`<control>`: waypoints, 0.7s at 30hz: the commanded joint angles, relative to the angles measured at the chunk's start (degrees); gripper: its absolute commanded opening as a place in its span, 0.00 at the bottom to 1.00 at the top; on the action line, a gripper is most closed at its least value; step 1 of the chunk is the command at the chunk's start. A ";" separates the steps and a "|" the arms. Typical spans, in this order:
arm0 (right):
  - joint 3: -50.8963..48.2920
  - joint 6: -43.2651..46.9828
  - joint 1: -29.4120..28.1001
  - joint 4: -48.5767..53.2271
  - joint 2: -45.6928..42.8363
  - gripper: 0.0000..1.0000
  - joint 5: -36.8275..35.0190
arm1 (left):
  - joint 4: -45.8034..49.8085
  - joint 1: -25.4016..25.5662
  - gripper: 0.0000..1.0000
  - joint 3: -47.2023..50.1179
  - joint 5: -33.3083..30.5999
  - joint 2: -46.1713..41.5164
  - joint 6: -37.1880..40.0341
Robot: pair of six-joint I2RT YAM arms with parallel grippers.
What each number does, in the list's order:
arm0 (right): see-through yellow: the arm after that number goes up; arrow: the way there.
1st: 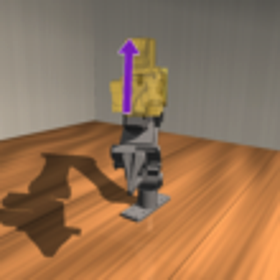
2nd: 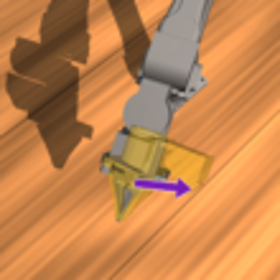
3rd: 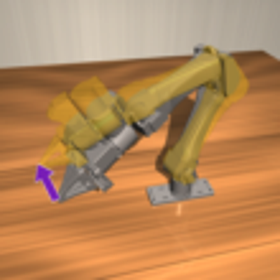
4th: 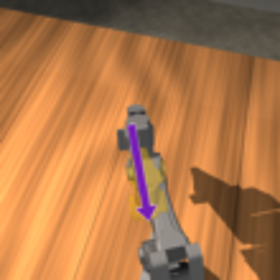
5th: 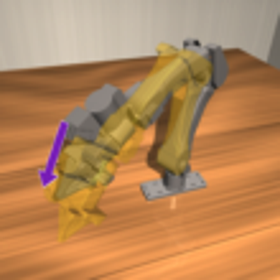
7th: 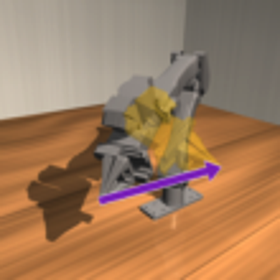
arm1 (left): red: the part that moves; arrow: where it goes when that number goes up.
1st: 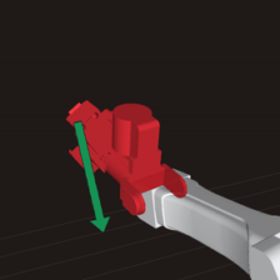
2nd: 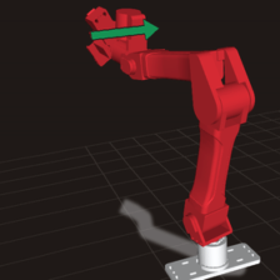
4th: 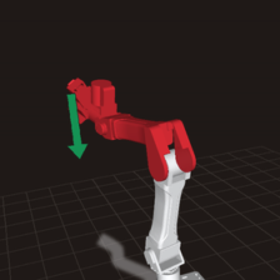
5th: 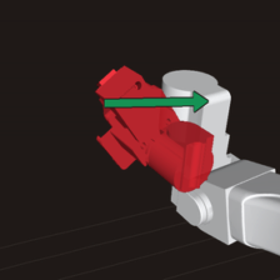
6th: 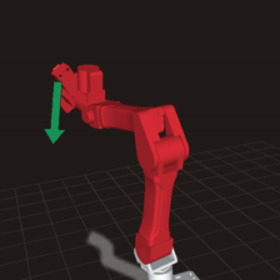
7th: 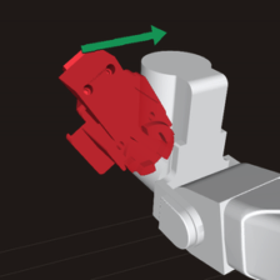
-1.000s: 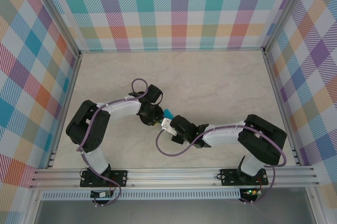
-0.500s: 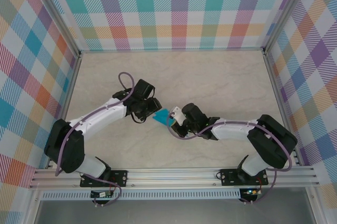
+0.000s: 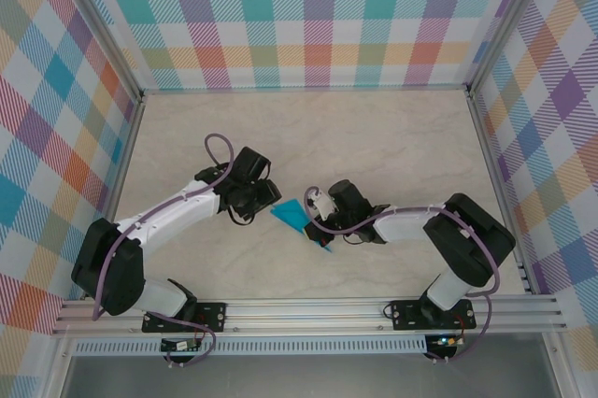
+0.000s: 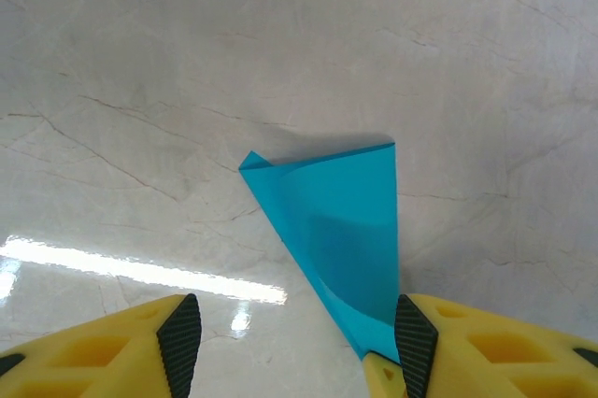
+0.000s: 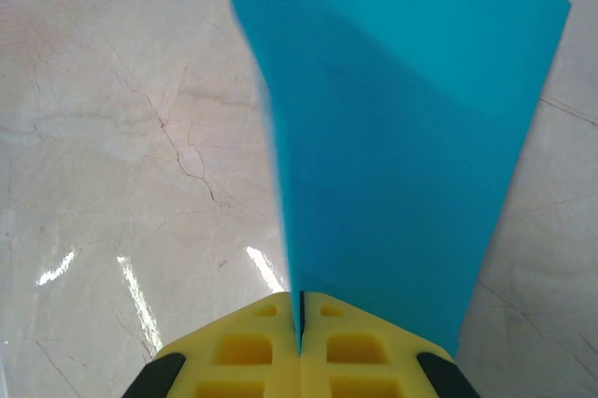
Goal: Fold a paper plane with a square sheet of paper (pick it up from the middle)
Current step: Fold the wing for the fifth time at the center of the table.
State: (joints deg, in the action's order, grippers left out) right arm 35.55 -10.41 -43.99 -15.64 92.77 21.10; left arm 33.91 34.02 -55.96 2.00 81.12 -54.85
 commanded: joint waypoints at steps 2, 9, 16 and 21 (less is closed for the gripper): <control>0.60 -5.35 1.59 -2.49 1.96 0.00 6.18 | -1.04 -0.80 0.57 1.48 0.39 -1.23 -0.71; 2.24 -9.52 3.00 -2.49 4.90 0.00 12.07 | -4.36 -0.80 0.55 3.68 1.93 -1.92 -0.52; 5.01 -15.41 5.56 -1.14 9.90 0.00 17.04 | -7.63 -0.71 0.52 5.22 3.91 -2.69 0.07; 3.89 -18.92 6.92 -2.94 11.53 0.00 16.84 | -9.89 -0.62 0.50 6.81 4.70 -3.51 0.11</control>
State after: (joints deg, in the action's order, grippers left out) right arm 39.59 -26.13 -37.78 -17.23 103.09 36.32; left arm 26.17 33.98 -50.22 5.48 79.26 -54.81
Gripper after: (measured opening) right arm 0.045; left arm 0.503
